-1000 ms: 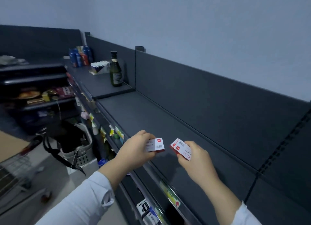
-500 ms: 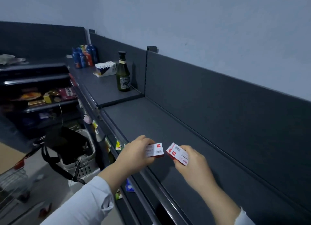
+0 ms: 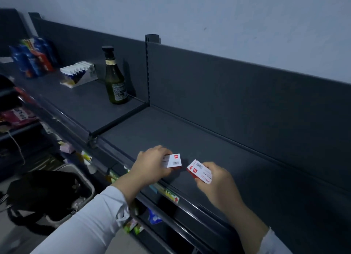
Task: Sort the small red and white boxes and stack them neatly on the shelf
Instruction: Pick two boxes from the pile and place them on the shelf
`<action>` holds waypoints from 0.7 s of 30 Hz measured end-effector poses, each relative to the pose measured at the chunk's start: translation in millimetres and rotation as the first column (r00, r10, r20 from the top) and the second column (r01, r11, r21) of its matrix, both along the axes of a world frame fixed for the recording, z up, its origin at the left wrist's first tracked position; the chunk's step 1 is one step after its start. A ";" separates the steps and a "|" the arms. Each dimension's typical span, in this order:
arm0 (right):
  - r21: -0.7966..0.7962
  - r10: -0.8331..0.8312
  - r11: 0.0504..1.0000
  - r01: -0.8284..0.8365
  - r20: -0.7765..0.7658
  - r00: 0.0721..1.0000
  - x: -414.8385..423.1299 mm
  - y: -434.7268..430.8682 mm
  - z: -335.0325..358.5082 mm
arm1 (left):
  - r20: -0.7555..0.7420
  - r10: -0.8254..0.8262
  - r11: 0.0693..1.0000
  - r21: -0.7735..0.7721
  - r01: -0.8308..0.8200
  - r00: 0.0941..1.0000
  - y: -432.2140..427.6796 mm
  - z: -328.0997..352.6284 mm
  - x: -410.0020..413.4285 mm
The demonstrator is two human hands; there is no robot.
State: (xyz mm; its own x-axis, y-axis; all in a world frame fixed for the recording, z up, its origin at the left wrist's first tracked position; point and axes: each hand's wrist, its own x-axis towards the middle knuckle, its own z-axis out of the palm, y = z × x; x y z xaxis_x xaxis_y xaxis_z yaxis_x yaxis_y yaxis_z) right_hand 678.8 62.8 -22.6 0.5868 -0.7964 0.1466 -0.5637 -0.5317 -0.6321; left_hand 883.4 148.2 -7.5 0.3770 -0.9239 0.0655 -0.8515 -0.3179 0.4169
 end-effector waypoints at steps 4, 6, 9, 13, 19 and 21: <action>-0.002 -0.080 0.997 0.080 -0.075 0.994 16.9 -2.6 3.0 | -0.002 -0.062 0.998 -0.005 0.062 0.998 -7.6 -1.5 21.4; 0.000 -0.090 0.996 0.090 -0.102 0.991 23.3 -6.2 2.0 | 0.012 -0.073 0.997 0.000 0.073 0.997 -12.3 -2.4 29.3; 0.025 -0.094 0.995 0.097 -0.100 0.991 30.9 -8.8 -2.1 | 0.030 -0.078 0.996 0.043 0.077 0.997 -19.8 -6.2 36.0; 0.060 -0.025 0.998 0.036 -0.178 0.984 40.9 -9.2 -17.2 | 0.103 -0.133 0.978 0.175 0.113 0.986 -31.0 -15.8 42.1; -0.036 -0.010 0.999 0.001 -0.232 0.973 49.8 -14.8 -38.7 | -0.016 -0.118 0.951 0.286 0.117 0.993 -45.4 -26.6 61.3; -0.047 -0.004 0.999 -0.009 -0.278 0.961 52.5 -21.0 -39.3 | -0.006 -0.130 0.944 0.306 0.126 0.991 -53.1 -25.3 64.1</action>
